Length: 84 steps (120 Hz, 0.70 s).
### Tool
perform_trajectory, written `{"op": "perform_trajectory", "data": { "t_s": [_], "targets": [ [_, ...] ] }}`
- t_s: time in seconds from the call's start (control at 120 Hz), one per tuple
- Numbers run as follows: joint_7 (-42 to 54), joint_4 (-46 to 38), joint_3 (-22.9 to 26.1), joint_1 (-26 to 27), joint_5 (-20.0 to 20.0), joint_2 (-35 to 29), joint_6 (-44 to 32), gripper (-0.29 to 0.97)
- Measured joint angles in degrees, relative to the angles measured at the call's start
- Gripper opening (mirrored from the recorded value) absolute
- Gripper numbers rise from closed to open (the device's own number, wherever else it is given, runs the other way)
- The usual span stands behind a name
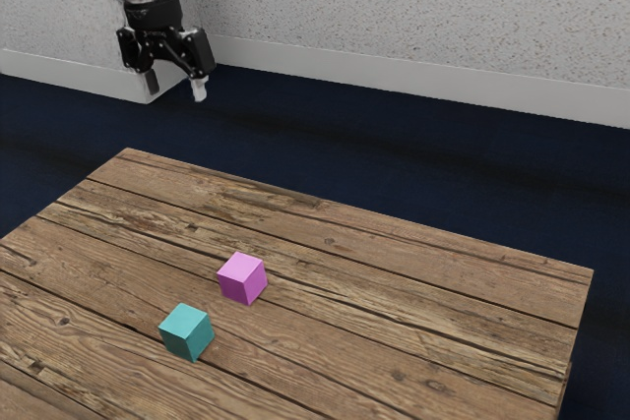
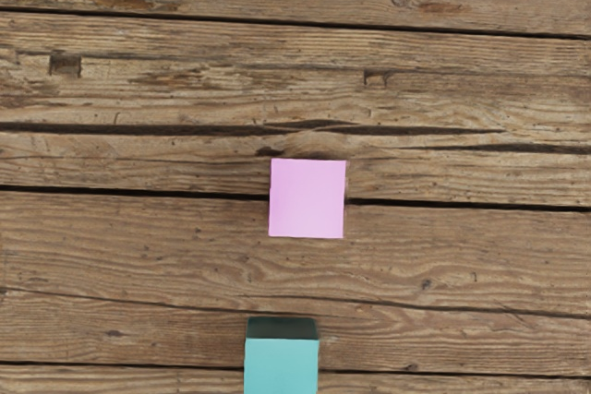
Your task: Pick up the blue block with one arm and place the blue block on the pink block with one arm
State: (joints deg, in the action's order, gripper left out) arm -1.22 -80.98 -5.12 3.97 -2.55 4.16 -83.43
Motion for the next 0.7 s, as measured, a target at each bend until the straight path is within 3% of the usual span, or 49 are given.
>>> {"op": "perform_trajectory", "data": {
  "t_s": [0.15,0.217,0.325,0.433,0.575,0.7],
  "targets": [
    [-0.7,-1.8,-0.2,-0.9,0.1,1.4,-1.1,0.68],
    [-0.9,-10.4,-0.3,-1.9,0.2,-0.7,-3.6,0.68],
    [-1.3,-36.6,1.0,-3.6,1.3,-11.4,-14.8,0.68],
    [-1.6,-53.7,2.5,-2.2,3.1,-16.4,-27.5,0.68],
    [-2.0,-63.3,4.5,-2.1,4.1,-17.8,-41.1,0.68],
    [-2.2,-66.1,5.1,-2.6,4.3,-16.8,-49.8,0.68]
  ]
}}
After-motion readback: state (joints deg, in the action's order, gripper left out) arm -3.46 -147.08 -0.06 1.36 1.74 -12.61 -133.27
